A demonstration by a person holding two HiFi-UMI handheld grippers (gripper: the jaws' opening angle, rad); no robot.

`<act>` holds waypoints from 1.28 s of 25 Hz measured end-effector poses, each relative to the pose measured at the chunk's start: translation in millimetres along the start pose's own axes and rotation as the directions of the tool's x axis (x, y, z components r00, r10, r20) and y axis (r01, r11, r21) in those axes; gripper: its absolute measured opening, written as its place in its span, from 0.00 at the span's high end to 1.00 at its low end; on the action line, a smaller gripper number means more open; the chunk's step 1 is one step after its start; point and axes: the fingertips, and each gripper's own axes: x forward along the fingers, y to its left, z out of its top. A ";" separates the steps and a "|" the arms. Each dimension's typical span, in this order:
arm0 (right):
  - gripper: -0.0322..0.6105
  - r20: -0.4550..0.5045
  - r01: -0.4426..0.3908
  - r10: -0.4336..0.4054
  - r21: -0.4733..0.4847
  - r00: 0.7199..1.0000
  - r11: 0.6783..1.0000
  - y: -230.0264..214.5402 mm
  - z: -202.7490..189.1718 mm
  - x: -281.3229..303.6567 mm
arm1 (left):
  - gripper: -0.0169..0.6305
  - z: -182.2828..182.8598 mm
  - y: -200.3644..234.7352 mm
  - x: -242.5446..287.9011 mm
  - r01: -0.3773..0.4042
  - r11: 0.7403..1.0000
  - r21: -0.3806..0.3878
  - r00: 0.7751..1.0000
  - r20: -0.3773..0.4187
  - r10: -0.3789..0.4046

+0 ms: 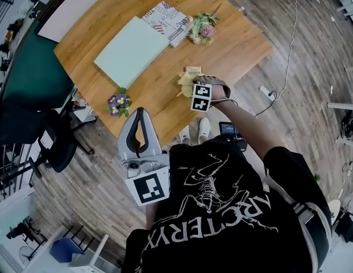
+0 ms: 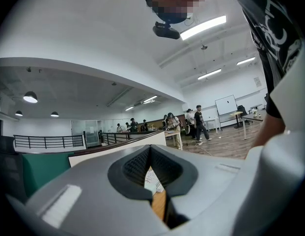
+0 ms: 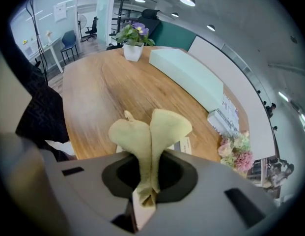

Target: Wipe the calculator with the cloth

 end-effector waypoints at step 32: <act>0.87 0.454 -0.055 -0.217 0.514 0.864 0.856 -31.6 16.3 -171.6 | 0.96 21.9 -28.9 3.8 0.095 0.994 0.047 0.993 0.068 -0.099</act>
